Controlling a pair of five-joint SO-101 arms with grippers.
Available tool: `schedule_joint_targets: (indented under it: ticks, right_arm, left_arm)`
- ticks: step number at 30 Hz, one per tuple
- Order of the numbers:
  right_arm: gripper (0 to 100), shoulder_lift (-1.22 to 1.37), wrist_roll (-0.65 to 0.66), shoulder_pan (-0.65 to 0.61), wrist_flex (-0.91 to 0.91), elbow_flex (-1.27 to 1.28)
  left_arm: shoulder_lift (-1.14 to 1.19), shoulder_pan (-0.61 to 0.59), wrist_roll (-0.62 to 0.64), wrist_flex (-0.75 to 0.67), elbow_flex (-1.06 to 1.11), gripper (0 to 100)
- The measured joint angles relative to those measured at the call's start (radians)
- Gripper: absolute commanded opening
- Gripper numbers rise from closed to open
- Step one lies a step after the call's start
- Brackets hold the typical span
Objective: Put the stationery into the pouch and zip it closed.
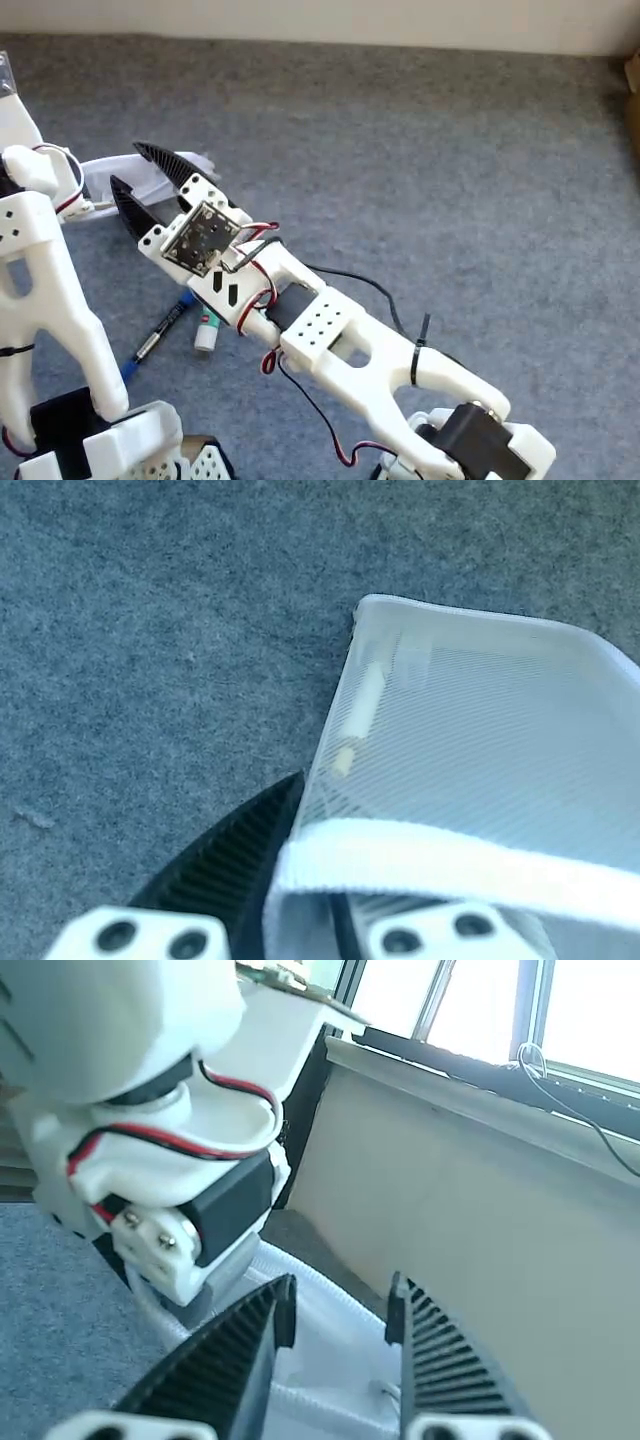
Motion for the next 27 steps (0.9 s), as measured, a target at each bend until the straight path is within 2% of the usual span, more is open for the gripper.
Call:
schedule_joint_targets:
  ticks: [6,16,23,27]
  right_arm:
    - [13.9,-0.120,0.000,0.000,0.041,0.006]
    - [13.9,-0.322,0.000,0.048,0.485,-0.005]
    - [13.9,-0.376,0.000,0.146,0.806,-0.153]
    - [13.9,-0.381,0.000,0.160,0.977,-0.203]
  left_arm:
    - [0.000,0.000,0.000,0.000,0.000,1]
    - [0.000,0.000,0.000,0.000,0.000,1]
    - [0.000,0.000,0.000,-0.018,0.000,1]
    - [0.000,-0.002,0.005,-0.023,0.000,1]
